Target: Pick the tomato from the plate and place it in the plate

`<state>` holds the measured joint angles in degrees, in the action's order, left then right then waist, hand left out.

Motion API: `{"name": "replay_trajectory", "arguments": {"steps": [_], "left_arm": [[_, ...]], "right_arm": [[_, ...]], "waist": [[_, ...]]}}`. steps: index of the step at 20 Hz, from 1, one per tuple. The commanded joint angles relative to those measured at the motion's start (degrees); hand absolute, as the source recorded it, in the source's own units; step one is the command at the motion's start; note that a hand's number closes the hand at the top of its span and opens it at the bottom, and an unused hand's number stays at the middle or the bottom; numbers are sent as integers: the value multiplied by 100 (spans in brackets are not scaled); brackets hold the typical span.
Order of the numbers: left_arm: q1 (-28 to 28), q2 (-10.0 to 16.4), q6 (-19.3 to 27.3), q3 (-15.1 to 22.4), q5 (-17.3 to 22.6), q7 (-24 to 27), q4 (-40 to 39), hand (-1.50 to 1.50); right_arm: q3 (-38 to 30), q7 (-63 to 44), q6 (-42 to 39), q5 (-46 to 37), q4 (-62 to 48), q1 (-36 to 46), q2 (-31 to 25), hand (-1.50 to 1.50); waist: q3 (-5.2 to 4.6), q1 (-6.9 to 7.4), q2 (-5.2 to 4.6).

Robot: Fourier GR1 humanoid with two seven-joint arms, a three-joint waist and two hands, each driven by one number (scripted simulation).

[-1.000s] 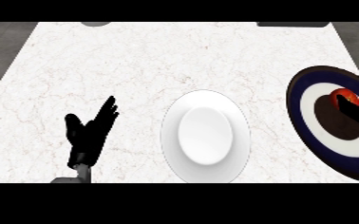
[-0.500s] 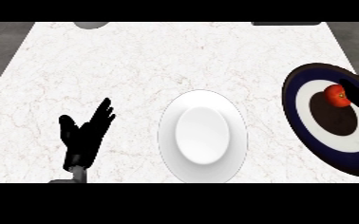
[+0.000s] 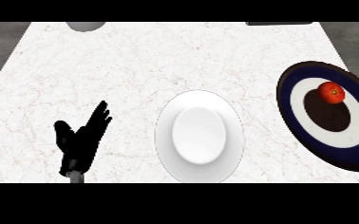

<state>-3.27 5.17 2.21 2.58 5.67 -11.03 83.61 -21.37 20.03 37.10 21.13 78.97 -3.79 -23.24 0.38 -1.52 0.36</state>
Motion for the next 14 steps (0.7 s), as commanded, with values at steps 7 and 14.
{"name": "replay_trajectory", "arguments": {"steps": [7,14], "left_arm": [[154,55,-51,0,-105,-163,-173,0],[55,-137,30,93,-181,-158,-40,0]], "right_arm": [[-510,1830,-2584,633,-159,-1814,493,-150],[-311,2459,-2329,-79,-340,-2344,1215,-150]], "waist": [[-38,83,-29],[-39,127,-33]]}}
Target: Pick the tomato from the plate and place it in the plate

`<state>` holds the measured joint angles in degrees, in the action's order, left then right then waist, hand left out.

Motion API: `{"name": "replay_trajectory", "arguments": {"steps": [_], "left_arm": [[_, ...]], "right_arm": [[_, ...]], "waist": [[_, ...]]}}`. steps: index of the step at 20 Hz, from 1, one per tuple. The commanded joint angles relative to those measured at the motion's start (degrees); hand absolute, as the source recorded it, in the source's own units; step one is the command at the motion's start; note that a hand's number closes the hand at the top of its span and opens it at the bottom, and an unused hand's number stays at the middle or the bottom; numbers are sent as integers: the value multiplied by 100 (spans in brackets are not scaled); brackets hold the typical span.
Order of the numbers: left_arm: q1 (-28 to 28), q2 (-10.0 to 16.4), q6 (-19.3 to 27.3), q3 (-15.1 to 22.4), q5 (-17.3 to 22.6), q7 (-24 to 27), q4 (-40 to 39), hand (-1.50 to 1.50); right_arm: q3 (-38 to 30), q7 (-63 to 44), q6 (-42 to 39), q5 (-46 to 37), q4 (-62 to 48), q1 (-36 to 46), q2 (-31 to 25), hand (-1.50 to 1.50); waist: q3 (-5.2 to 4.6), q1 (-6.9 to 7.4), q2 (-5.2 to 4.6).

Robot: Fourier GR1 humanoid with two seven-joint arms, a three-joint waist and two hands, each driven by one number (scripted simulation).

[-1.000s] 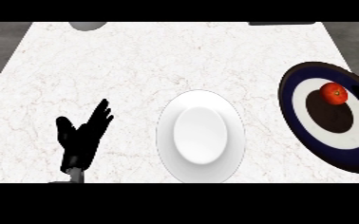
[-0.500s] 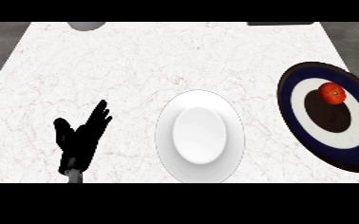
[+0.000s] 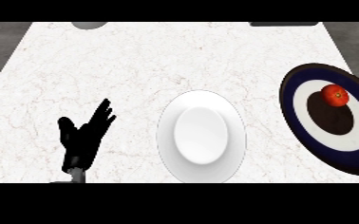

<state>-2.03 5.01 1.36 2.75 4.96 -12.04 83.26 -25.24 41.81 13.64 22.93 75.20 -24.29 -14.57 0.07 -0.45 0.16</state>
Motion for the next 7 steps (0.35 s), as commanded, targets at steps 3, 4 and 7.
{"name": "replay_trajectory", "arguments": {"steps": [3,4,7], "left_arm": [[212,-339,382,221,-415,-27,-238,0],[98,-114,47,-96,-165,406,-579,0],[-126,-154,110,125,-187,-260,225,0]], "right_arm": [[-124,306,-214,-276,-227,-148,230,-150],[105,-76,89,-453,616,-505,434,-150],[26,391,-17,-608,285,-576,704,-150]], "waist": [[-7,19,-14],[-11,15,-17],[-7,29,-12]]}}
